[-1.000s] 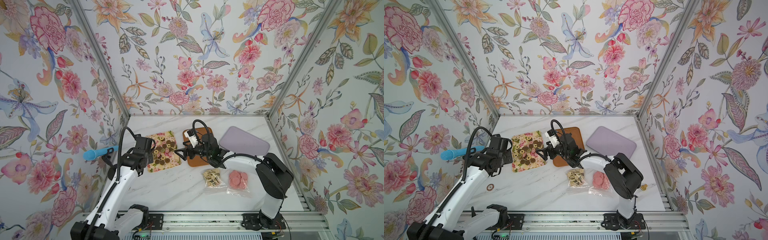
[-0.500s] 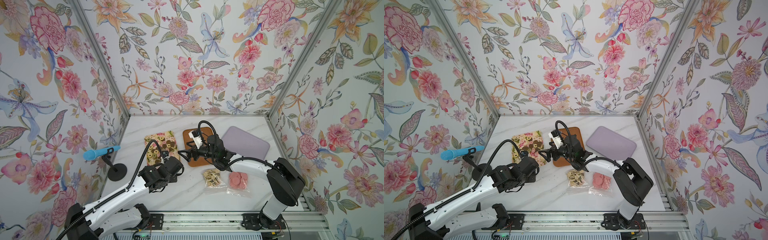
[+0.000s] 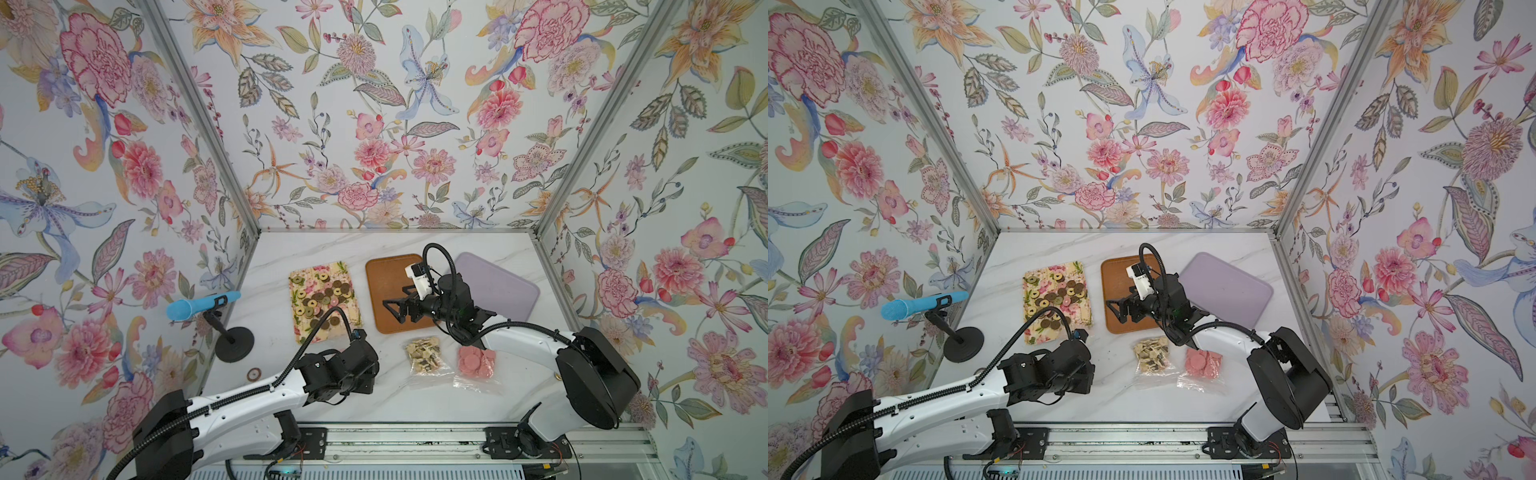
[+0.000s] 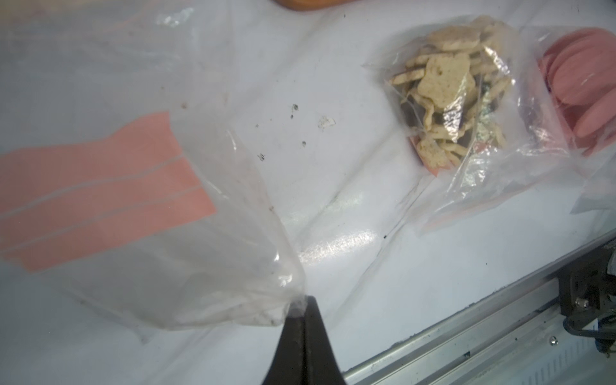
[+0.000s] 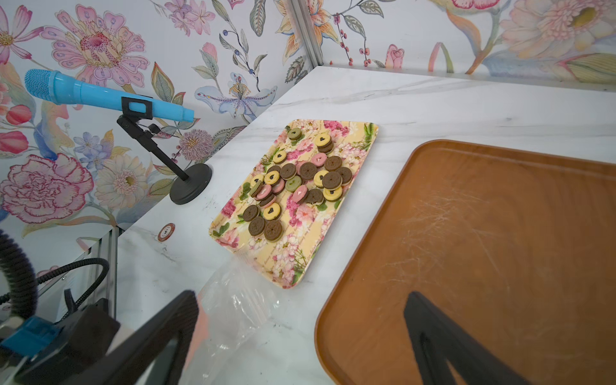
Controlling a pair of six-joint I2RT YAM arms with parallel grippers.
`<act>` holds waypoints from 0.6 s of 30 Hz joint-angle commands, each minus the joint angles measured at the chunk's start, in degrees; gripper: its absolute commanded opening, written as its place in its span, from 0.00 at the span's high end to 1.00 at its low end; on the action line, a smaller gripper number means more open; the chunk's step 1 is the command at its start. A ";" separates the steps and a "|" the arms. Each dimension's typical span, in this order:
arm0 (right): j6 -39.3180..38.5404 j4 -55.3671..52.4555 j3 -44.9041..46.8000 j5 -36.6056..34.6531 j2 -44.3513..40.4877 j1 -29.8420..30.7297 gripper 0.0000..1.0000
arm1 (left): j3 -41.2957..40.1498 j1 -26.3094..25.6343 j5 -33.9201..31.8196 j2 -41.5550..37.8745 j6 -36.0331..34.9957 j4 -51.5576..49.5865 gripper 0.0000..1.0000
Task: Pour cookies out of the ziploc bag
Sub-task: Place the ziploc bag at the center of the board.
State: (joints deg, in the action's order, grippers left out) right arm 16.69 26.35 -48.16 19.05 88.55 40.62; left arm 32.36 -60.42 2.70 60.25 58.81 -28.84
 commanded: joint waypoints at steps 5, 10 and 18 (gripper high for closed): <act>-0.35 -0.51 0.39 -0.01 -1.45 0.22 0.00 | -1.05 -7.27 7.51 3.17 -1.34 0.39 1.00; -0.38 -0.11 0.29 -0.31 -1.38 0.52 0.00 | -3.28 -8.75 3.39 -1.58 2.13 -7.06 0.93; -0.38 -0.59 -1.40 0.17 -0.05 0.78 0.00 | -1.93 -8.10 -10.50 -12.22 -0.58 -7.02 0.56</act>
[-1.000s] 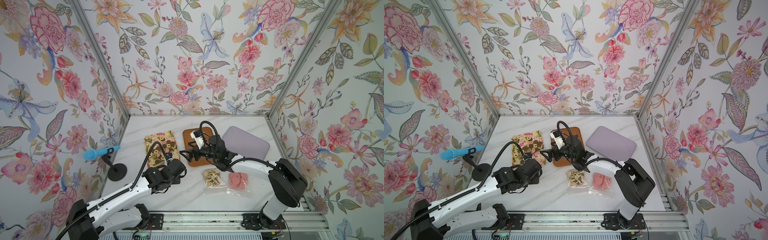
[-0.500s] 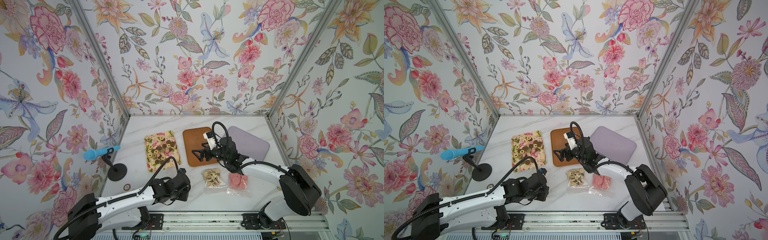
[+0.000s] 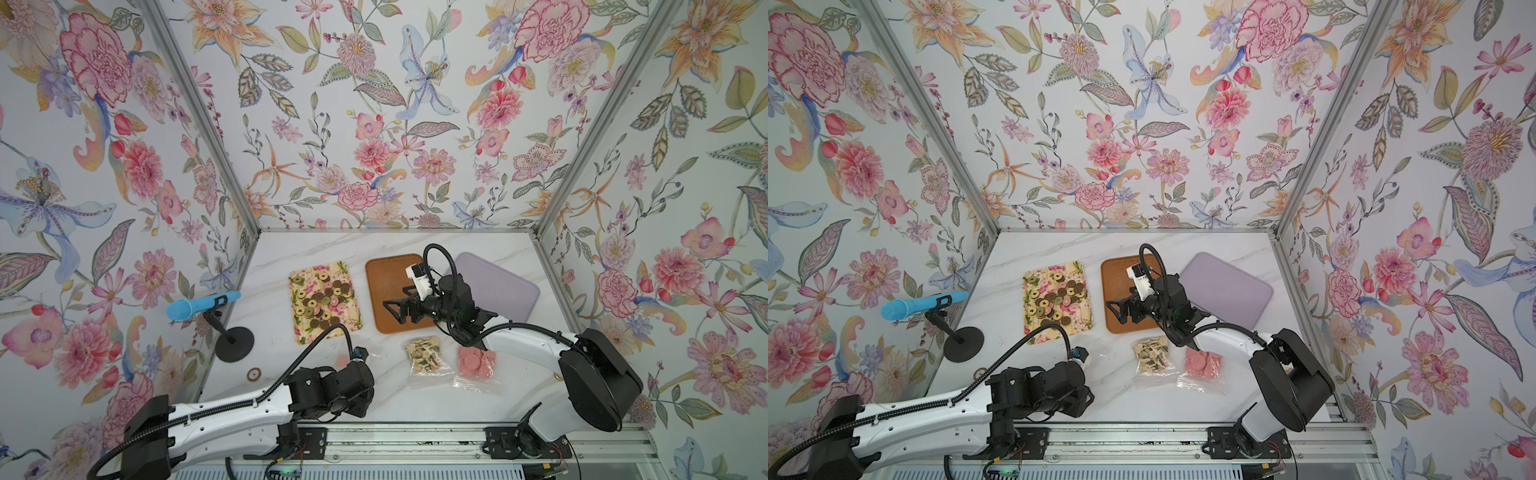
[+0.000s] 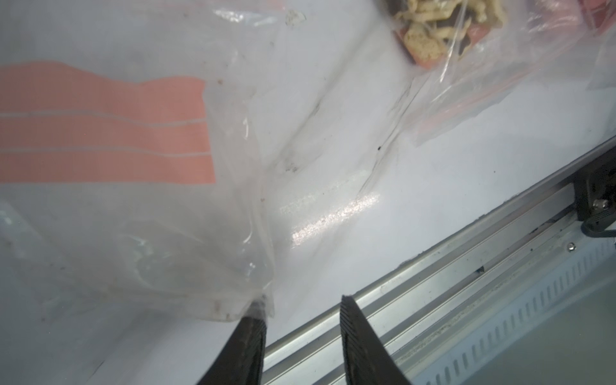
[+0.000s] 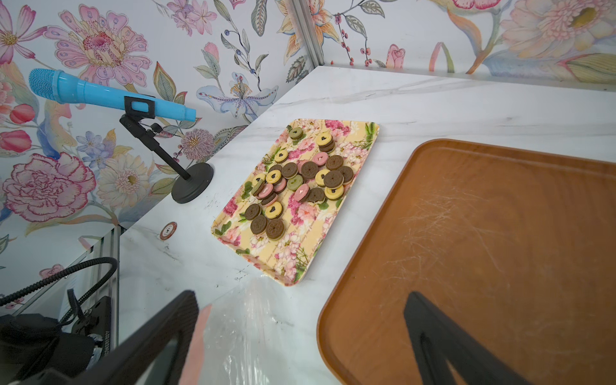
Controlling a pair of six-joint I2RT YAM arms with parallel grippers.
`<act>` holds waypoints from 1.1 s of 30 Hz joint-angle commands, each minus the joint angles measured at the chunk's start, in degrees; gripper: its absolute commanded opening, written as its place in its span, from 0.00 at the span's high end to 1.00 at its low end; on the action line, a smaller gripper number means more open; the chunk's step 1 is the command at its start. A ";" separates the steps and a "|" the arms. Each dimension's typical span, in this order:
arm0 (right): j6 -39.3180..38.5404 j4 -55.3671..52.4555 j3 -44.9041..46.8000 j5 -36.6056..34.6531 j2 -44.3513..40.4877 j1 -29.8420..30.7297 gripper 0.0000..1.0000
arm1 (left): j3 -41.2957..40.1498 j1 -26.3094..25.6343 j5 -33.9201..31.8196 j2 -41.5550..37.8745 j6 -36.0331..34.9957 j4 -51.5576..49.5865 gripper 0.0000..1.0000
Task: Pour cookies out of the ziploc bag
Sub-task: Place the ziploc bag at the center of the board, then move the ziploc bag to the center of the board.
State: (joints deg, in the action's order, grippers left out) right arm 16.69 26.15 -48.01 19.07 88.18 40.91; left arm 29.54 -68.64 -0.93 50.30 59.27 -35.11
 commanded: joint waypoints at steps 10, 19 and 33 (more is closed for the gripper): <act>-1.00 -1.74 -2.68 0.06 0.41 0.26 0.00 | 2.15 1.97 -4.62 -7.70 -9.69 13.11 0.52; -0.85 -1.77 -3.82 0.56 1.61 0.27 0.00 | -1.50 2.90 6.22 -9.22 -10.17 16.45 0.51; -0.89 -2.25 -3.63 0.61 2.02 0.76 0.00 | -4.47 21.53 1.95 10.08 -11.17 30.69 0.60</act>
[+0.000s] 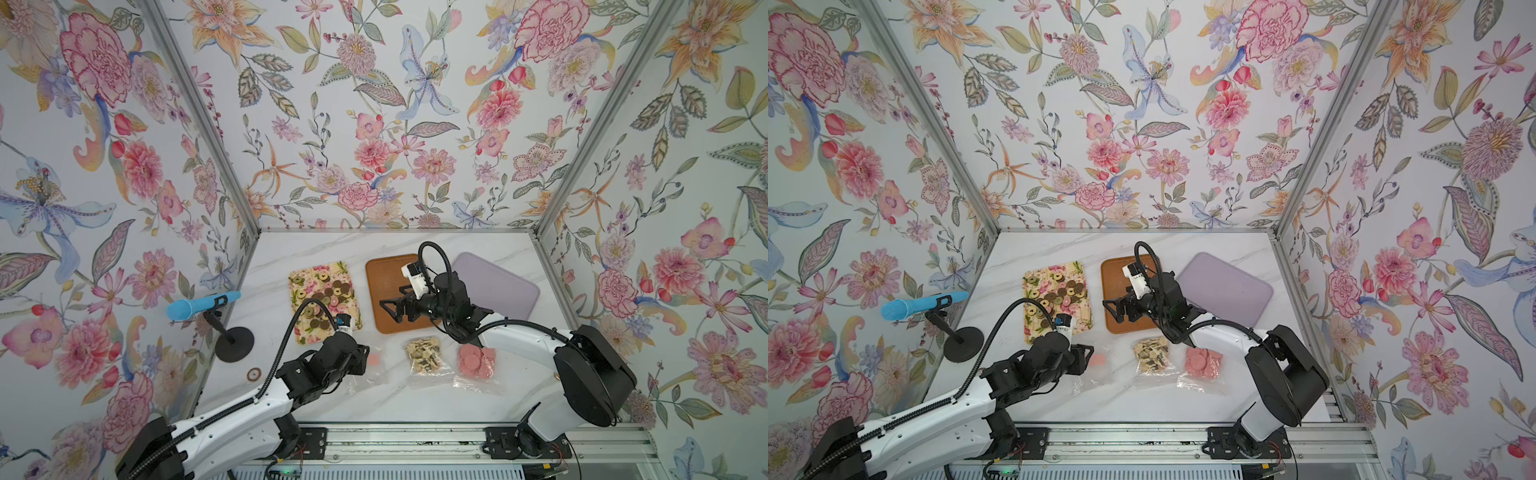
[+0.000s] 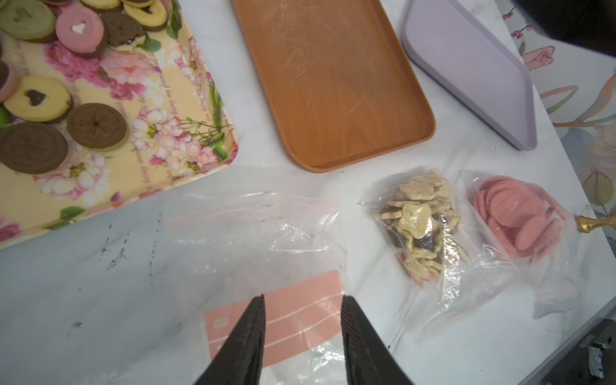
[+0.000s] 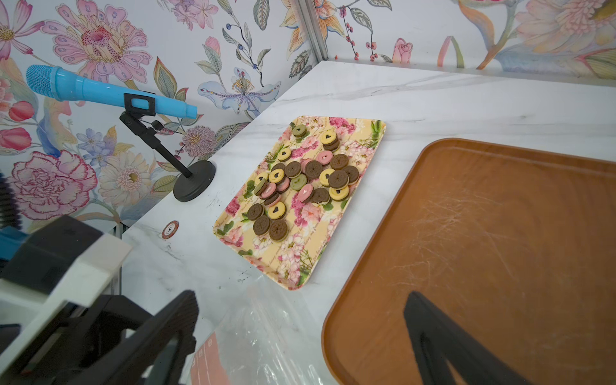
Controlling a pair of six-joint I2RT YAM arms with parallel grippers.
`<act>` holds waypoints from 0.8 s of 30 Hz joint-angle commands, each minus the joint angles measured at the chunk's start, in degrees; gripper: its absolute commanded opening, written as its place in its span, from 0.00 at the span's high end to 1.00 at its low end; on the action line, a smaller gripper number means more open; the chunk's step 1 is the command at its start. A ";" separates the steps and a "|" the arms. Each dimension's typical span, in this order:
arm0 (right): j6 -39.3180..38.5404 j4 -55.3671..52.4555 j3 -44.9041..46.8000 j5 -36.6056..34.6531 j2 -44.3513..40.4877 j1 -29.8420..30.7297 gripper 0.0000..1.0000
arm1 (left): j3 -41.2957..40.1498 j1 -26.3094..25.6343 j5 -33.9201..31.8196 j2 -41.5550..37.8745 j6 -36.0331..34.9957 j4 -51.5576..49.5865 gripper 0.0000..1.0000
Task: Pour cookies out of the ziploc bag
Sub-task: Move the ziploc bag to the center of the board.
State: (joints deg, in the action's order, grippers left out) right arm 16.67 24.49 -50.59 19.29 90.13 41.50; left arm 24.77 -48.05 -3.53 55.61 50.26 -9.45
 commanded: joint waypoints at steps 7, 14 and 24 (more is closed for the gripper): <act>-0.87 -0.24 -0.71 0.21 0.58 0.05 0.00 | 5.76 -0.06 4.65 15.88 -2.98 -7.96 0.58; 0.70 1.20 -0.58 -7.04 1.03 -0.05 0.00 | 6.04 0.26 -1.00 14.88 -0.08 -22.70 0.55; 4.06 22.99 7.54 -0.95 0.65 -3.06 0.00 | 4.60 3.17 -5.06 13.89 4.05 -25.70 0.51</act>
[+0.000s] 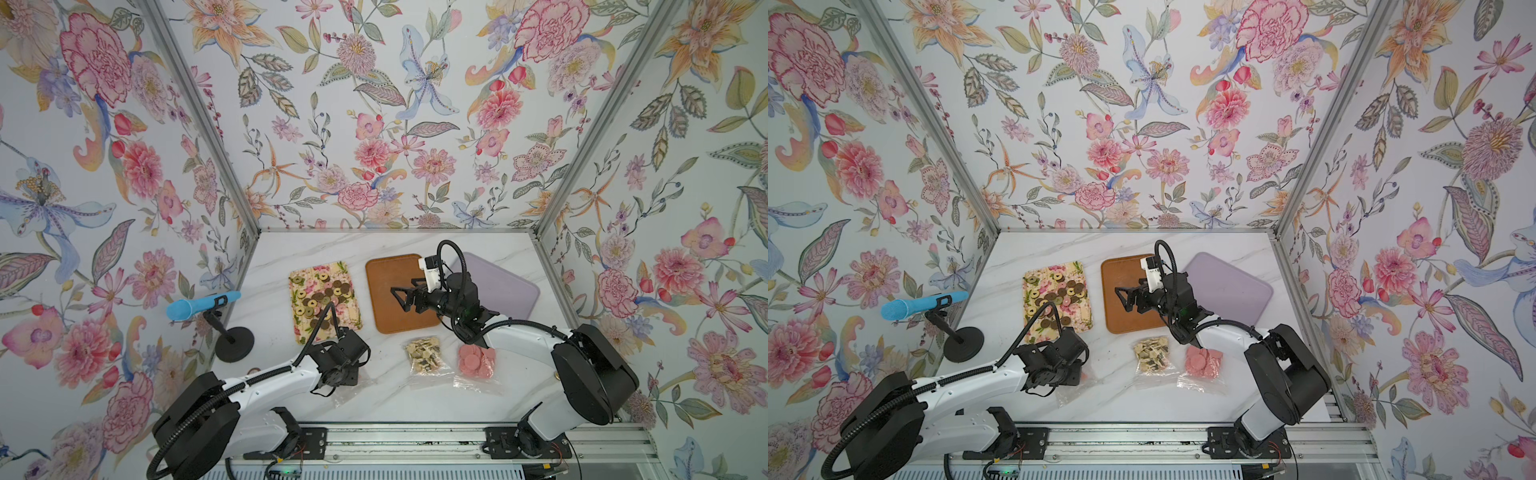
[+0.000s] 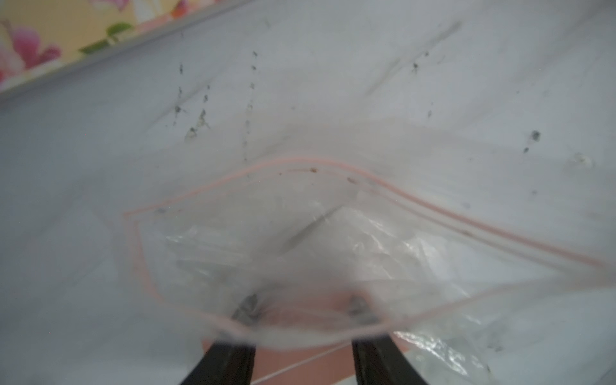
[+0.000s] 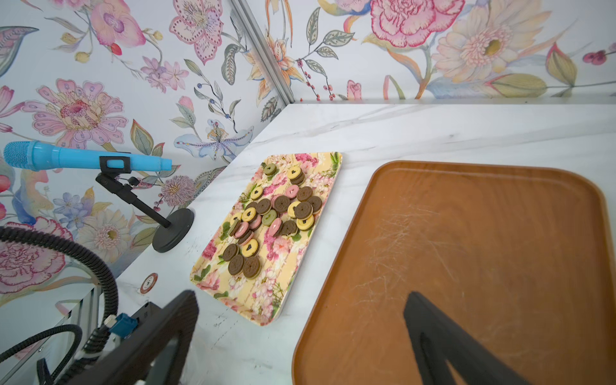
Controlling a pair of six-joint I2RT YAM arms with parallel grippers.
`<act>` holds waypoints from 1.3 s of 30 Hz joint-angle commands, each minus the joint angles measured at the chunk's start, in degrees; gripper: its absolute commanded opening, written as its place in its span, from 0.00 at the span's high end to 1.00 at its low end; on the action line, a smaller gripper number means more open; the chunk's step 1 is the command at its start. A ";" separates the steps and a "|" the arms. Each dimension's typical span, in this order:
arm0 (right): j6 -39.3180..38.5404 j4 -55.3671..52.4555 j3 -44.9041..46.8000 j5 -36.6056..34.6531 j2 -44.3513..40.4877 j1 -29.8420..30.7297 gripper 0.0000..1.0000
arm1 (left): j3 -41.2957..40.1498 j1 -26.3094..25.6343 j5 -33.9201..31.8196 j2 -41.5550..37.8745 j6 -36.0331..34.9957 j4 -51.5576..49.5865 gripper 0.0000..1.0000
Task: Pour cookies out of the ziploc bag
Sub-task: Move the ziploc bag to the center of the board, then adjust the ziploc bag at the center of the board.
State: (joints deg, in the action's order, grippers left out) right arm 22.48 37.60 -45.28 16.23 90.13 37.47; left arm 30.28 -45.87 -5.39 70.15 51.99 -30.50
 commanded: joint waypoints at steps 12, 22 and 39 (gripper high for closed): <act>12.76 44.21 9.14 6.39 12.67 -0.90 0.00 | 12.47 2.01 -11.59 -5.77 -5.86 -4.89 0.53; -10.12 -17.42 -0.59 -12.73 -7.55 5.36 0.00 | 11.98 1.66 4.35 -4.01 -18.50 14.71 0.55; 12.42 -60.84 8.12 -26.52 -28.08 10.82 0.00 | 2.39 -6.33 33.48 8.25 -11.64 36.57 0.51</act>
State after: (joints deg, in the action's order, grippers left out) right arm 30.28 -15.90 -38.68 -9.47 64.84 47.86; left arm 34.11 -51.46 21.47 76.36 37.80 1.39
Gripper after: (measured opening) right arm 0.996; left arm 0.489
